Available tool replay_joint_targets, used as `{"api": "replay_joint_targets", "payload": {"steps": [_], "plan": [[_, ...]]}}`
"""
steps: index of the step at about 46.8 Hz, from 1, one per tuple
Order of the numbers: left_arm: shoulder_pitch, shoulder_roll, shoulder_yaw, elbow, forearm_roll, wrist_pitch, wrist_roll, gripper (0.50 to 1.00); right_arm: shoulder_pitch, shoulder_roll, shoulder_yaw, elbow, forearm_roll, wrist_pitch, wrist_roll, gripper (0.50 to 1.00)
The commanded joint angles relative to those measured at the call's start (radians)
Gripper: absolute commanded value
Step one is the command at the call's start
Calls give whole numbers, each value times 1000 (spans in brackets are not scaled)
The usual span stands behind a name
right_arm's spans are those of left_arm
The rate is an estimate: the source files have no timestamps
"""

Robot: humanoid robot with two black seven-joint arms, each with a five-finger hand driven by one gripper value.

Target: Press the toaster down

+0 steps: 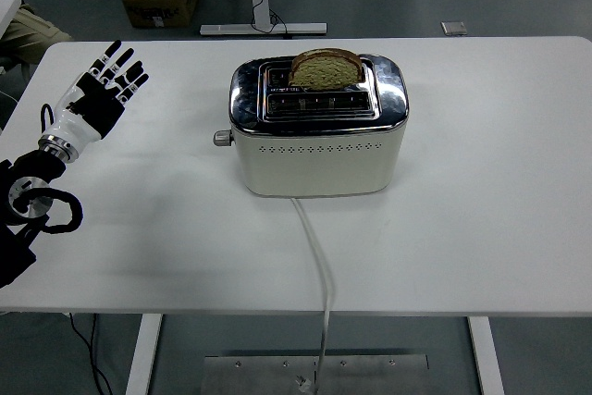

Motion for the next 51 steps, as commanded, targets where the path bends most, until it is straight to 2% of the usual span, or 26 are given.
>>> {"api": "replay_joint_targets", "payload": {"steps": [1,5,9,10,11,12,18,24,31,42,51], "plan": [[-6,18,3,-3,2,-3,4,1000,0,0,0,0,0,0,0,1000],[-20,39,3,-46,3,-2,12,1000,0,0,0,0,0,0,0,1000],[-22,109,4,-157,5,6,15,1000,0,0,0,0,0,0,0,1000],[-22,110,4,-157,5,6,15,1000,0,0,0,0,0,0,0,1000],[-16,172,9,-272,5,8,23,1000,0,0,0,0,0,0,0,998],[-16,189,11,-307,6,9,24,1000,0,0,0,0,0,0,0,998],[-20,280,32,-427,8,15,69,1000,0,0,0,0,0,0,0,1000],[-71,335,43,-473,37,15,126,1000,0,0,0,0,0,0,0,1000],[-141,355,52,-494,135,8,150,1000,0,0,0,0,0,0,0,1000],[-247,364,104,-536,295,-2,164,1000,0,0,0,0,0,0,0,1000],[-319,438,133,-619,351,-2,166,1000,0,0,0,0,0,0,0,1000]]}}
